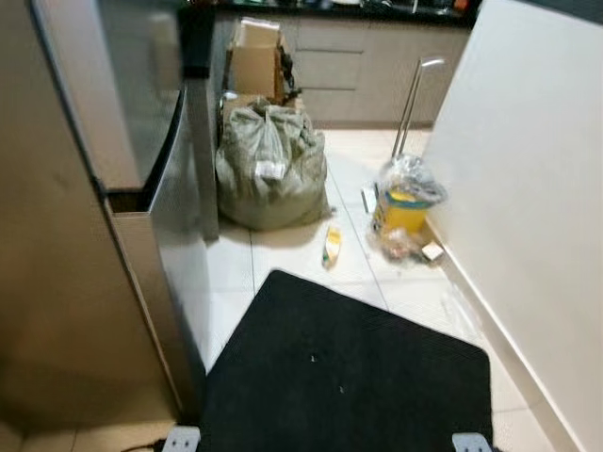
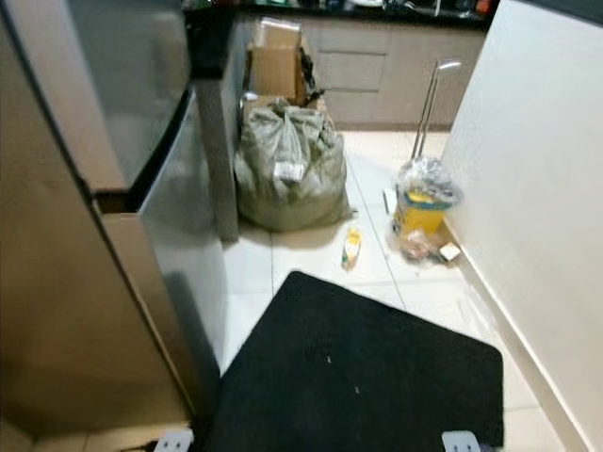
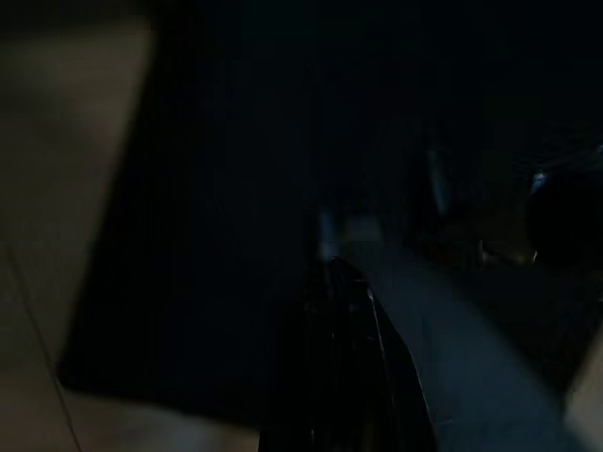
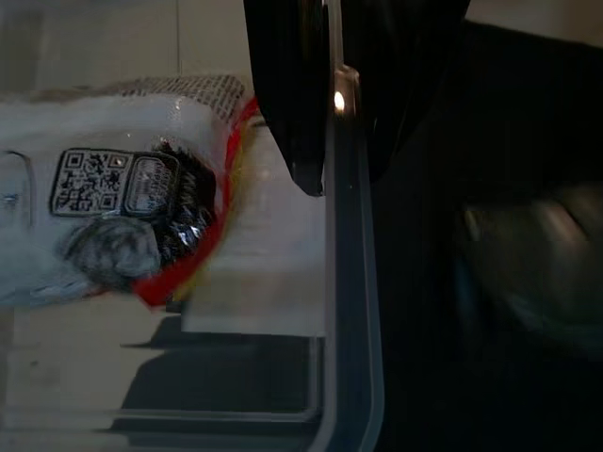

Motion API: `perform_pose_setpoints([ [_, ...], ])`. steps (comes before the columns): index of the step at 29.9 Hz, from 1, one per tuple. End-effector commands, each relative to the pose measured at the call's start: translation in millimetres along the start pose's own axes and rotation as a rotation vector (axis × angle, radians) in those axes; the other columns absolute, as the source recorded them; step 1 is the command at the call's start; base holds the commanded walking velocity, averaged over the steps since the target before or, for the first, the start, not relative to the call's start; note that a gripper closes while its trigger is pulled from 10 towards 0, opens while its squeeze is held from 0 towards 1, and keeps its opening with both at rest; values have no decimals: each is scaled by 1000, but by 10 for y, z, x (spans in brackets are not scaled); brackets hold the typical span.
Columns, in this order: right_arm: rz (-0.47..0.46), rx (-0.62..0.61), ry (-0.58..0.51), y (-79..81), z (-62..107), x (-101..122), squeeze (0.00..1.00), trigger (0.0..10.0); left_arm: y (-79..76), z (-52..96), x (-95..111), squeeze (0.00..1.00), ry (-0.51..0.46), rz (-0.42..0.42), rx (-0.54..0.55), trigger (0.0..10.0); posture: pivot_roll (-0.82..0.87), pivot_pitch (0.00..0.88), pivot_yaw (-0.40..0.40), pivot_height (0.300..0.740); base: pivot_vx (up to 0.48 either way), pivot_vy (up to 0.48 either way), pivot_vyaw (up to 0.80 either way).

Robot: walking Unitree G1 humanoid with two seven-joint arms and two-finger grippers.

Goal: Restocking fridge

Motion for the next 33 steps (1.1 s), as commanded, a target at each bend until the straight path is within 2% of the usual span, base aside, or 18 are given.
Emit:
perform_pose_setpoints([
  [1, -8, -15, -7, -44, 4, 32, 0, 10000, -29, 11, -110, 0, 33, 8, -9, 10000, -22, 0, -29, 740, 409, 0, 0],
  [6, -8, -14, -7, -44, 4, 30, 0, 10000, -27, 10, -99, 0, 24, 15, -6, 10000, -23, 0, -28, 740, 349, 0, 0],
  [8, -9, -12, -7, -44, 5, 31, 0, 10000, -15, 10, -83, 0, 13, 52, 2, 10000, -23, 0, -29, 740, 0, 0, 0],
  [12, -3, -9, -7, -44, 5, 32, 0, 10000, -16, 9, -77, 0, 12, 40, 0, 10000, -24, 0, -30, 740, 0, 0, 0],
  [33, -16, 61, -1, 35, 1, 22, 0, 10000, -16, 7, -70, 0, 15, 49, -4, 10000, -26, 0, -30, 740, 0, 0, 753],
])
Point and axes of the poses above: a point about 5 cm out from each wrist's last joint towards the gripper, its own z axis pointing back from the gripper into the wrist, its own x axis along the axis of the wrist's last joint, y = z × x, the point moved 2 cm from there along -z, pointing out of the wrist towards the gripper, and after that the axes turned 3 degrees about -z, right-handed, at the moved point
